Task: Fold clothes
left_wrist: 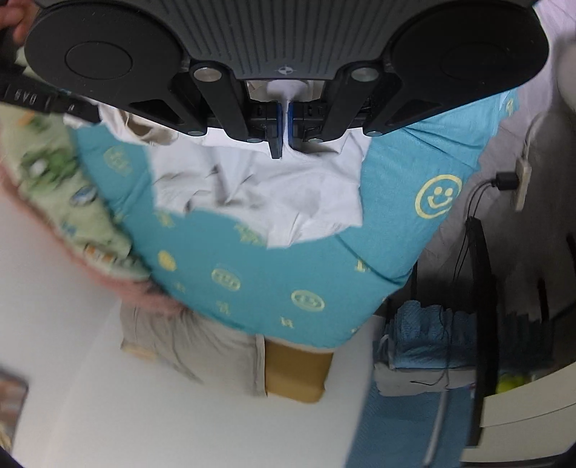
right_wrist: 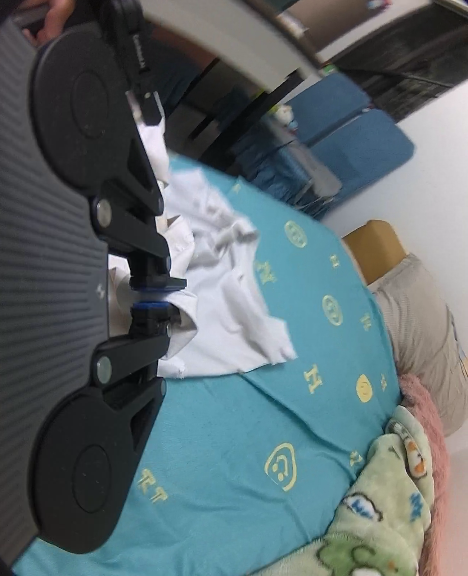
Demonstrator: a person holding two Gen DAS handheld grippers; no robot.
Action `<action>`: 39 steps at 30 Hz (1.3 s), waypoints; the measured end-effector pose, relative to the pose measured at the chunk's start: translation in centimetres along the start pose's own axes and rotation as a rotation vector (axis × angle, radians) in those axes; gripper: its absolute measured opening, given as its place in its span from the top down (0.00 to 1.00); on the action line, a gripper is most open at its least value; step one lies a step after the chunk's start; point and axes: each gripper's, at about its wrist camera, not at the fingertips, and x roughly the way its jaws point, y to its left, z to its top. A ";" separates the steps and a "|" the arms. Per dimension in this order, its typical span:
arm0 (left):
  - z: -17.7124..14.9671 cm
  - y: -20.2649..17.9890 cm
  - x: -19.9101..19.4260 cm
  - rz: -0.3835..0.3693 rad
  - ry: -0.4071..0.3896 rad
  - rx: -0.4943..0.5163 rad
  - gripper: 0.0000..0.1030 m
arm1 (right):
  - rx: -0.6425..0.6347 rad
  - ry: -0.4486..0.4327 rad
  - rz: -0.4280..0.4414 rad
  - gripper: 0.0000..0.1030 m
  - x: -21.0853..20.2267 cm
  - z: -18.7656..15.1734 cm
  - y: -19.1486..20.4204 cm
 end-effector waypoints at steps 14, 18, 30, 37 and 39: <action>-2.6 0.5 4.7 0.031 0.039 0.090 0.65 | -0.019 0.047 -0.068 0.87 4.0 -2.3 -1.5; -2.7 -0.6 1.6 0.042 0.001 0.153 0.43 | -0.043 0.012 -0.082 0.61 1.3 -2.0 -0.3; -4.6 -3.8 -9.4 0.034 -0.156 0.227 0.19 | -0.197 -0.153 -0.119 0.16 -8.1 -3.9 4.5; -6.9 -4.8 -13.7 0.100 -0.206 0.282 0.15 | -0.228 -0.198 -0.111 0.16 -11.6 -5.7 6.1; -7.5 -4.8 -14.7 0.090 -0.217 0.280 0.14 | -0.237 -0.217 -0.115 0.16 -12.5 -6.0 6.4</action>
